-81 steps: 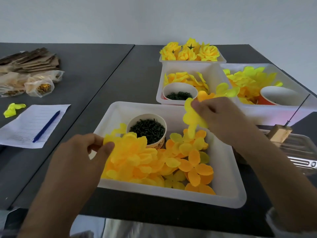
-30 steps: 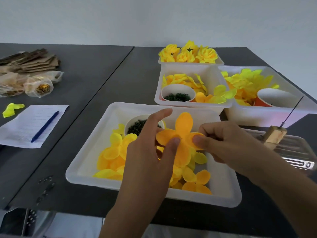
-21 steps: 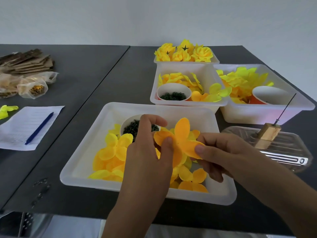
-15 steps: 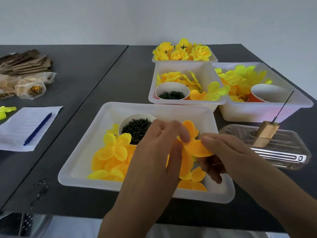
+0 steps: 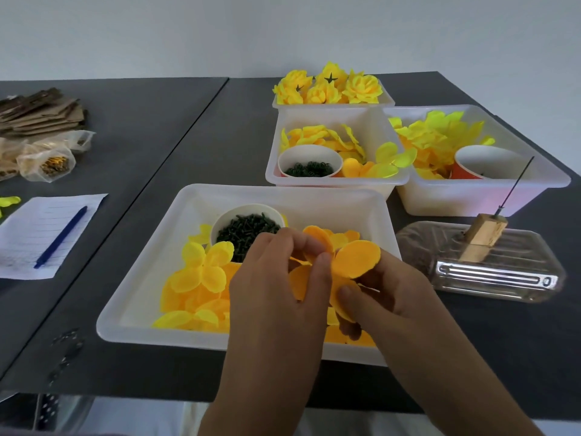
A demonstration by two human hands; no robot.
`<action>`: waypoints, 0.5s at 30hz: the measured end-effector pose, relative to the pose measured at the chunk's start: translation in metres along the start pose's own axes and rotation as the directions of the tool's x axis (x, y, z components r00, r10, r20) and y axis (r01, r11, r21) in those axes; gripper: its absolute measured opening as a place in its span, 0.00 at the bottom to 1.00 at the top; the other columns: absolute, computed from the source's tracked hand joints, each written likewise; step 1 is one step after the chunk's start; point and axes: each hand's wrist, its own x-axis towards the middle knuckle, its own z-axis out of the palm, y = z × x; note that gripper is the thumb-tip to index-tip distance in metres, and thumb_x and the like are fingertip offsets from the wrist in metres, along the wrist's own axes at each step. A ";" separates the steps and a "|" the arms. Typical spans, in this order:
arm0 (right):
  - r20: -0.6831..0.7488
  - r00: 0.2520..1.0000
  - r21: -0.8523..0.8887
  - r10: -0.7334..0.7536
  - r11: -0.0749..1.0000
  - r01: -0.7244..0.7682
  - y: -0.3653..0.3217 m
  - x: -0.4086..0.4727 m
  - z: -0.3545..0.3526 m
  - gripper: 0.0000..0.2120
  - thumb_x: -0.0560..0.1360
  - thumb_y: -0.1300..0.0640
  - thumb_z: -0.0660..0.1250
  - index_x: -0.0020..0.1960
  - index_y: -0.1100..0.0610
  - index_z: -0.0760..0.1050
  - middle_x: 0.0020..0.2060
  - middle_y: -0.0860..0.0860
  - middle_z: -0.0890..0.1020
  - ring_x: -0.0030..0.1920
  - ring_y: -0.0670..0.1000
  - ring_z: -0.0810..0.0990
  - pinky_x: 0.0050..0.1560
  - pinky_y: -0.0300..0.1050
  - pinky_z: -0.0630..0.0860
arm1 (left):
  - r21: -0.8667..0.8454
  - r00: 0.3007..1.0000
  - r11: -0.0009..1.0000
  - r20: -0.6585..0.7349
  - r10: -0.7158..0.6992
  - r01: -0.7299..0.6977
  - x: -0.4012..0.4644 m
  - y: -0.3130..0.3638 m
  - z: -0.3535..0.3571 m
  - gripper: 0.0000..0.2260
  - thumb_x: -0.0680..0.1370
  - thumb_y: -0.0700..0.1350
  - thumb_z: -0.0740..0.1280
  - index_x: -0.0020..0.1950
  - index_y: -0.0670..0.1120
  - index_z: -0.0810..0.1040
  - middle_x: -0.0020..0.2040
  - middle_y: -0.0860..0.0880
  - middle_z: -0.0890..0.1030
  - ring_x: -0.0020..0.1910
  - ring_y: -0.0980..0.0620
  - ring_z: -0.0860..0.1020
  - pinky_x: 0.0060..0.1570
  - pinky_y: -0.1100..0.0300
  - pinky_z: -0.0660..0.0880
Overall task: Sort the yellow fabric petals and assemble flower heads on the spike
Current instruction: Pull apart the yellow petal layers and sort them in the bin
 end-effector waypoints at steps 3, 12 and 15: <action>-0.019 0.999 -0.098 -0.027 0.995 0.025 0.005 0.002 0.002 0.06 0.77 0.54 0.61 0.43 0.48 0.74 0.31 0.42 0.79 0.31 0.40 0.76 0.32 0.31 0.71 | 0.040 0.997 0.997 0.011 0.072 -0.072 -0.002 0.001 0.001 0.01 0.76 0.52 0.66 0.47 0.59 0.75 0.55 0.60 0.75 0.56 0.63 0.72 0.47 0.69 0.69; 0.016 0.986 -0.307 -0.163 0.938 0.160 0.011 -0.004 0.002 0.07 0.78 0.56 0.54 0.46 0.48 0.70 0.37 0.49 0.78 0.41 0.47 0.77 0.39 0.45 0.77 | -0.025 0.994 0.996 0.061 0.088 -0.087 0.003 -0.003 -0.006 0.04 0.69 0.57 0.70 0.40 0.58 0.79 0.44 0.62 0.79 0.47 0.60 0.77 0.43 0.70 0.72; 0.009 0.982 -0.376 -0.189 0.909 0.178 0.013 -0.003 0.002 0.06 0.78 0.52 0.53 0.44 0.44 0.66 0.34 0.45 0.75 0.44 0.38 0.75 0.42 0.34 0.75 | -0.116 0.997 0.992 0.063 0.049 -0.041 0.002 -0.003 -0.008 0.06 0.69 0.59 0.73 0.39 0.59 0.80 0.43 0.63 0.80 0.45 0.62 0.78 0.43 0.72 0.72</action>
